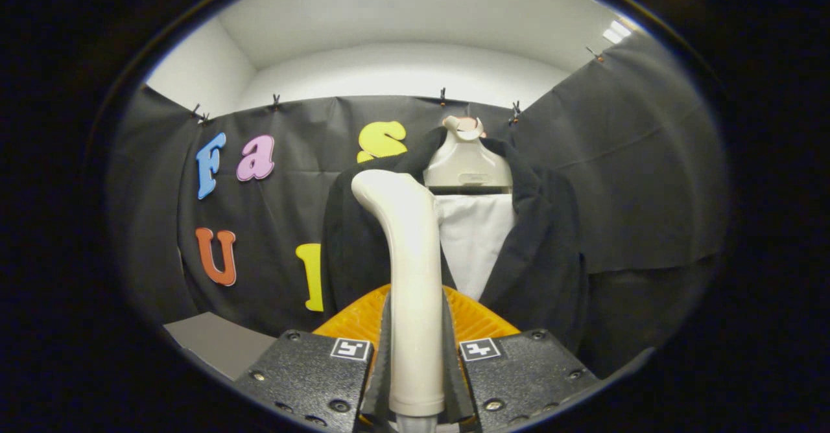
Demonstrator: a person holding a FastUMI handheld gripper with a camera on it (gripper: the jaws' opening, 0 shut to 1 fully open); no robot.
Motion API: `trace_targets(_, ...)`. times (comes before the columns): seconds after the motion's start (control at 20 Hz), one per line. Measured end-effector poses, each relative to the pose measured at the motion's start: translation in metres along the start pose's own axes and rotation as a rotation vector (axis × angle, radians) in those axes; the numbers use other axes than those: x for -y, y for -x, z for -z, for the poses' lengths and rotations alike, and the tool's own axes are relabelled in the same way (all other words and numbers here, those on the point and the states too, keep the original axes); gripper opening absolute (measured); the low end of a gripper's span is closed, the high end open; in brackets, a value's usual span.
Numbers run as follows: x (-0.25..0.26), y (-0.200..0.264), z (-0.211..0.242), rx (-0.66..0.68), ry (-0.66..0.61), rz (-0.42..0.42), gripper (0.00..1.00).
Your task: Iron the clothes twice with a garment steamer, once on the left side and once on the right side.
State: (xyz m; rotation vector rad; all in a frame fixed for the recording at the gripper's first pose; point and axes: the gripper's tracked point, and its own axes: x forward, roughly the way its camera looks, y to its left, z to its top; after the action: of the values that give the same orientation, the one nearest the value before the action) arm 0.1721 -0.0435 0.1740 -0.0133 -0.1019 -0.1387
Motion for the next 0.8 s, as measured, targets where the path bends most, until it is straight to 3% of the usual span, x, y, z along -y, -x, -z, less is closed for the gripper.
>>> trace_targets(0.8,0.029,0.031,0.100,-0.167,-0.022,0.036,0.37)
